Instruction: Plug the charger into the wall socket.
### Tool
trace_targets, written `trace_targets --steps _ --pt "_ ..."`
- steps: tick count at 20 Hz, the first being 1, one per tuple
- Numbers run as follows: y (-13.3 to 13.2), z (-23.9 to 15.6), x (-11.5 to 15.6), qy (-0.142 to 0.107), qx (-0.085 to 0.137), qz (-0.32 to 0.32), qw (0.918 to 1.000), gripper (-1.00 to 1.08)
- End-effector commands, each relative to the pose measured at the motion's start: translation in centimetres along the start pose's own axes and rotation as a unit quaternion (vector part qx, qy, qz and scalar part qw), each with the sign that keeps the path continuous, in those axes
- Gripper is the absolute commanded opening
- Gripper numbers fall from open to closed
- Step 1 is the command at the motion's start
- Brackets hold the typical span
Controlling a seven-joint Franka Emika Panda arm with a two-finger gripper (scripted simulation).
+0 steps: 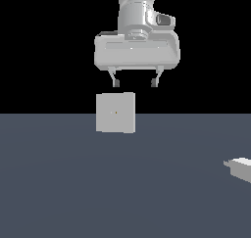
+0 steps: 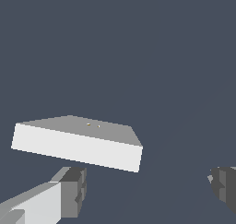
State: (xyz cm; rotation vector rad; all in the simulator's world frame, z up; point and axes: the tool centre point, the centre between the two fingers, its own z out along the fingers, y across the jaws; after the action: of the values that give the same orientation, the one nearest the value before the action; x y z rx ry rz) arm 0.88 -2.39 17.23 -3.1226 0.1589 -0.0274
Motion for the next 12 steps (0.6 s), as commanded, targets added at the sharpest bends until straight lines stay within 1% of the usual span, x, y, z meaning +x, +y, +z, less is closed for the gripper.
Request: trace_targets --steps 1,7,12 --pt "0.0 0.0 0.0 0.000 0.000 0.000 1.0000 1.00" --pt "0.5 0.3 -0.5 0.001 0.000 -0.007 1.0000 1.00" --pt "1.7 1.2 -1.7 0.002 0.000 -0.025 0.9997 1.00"
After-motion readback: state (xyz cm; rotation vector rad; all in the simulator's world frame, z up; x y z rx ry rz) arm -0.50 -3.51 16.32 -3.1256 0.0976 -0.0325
